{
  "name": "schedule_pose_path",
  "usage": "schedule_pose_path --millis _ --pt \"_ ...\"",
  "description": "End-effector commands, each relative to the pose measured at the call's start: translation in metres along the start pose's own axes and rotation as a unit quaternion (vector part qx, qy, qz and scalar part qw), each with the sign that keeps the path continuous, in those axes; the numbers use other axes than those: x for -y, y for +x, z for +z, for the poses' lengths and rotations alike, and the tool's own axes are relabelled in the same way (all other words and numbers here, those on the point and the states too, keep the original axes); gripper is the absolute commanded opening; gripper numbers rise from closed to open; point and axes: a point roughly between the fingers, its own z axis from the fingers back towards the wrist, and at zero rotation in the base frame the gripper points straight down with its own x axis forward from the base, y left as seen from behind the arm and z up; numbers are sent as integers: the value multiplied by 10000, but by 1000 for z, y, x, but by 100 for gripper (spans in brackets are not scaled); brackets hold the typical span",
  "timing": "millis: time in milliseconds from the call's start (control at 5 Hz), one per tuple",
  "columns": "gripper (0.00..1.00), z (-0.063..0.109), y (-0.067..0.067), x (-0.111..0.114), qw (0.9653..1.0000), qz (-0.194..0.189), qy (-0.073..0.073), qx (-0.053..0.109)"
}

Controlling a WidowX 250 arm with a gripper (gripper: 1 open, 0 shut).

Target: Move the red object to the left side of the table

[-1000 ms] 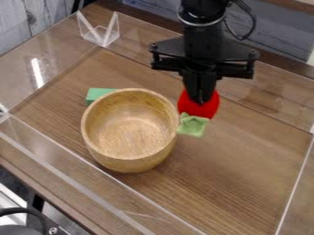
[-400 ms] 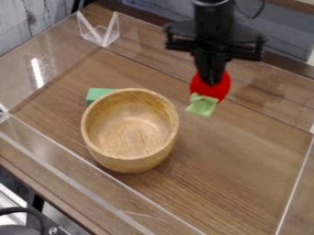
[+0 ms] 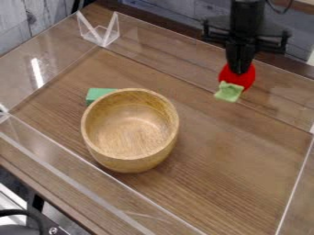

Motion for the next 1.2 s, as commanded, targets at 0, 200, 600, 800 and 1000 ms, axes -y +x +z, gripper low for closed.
schedule_pose_path --millis 0,200,600,800,1000 --pt "0 -2 27 3 9987 -416 -111 273" --pt "0 -18 24 3 9968 -774 -131 174" --pt "0 -45 17 -14 9917 -1269 -206 61" --pt "0 -41 18 -13 9940 -1084 -152 65" --pt "0 -34 21 -12 9959 -893 -100 86"
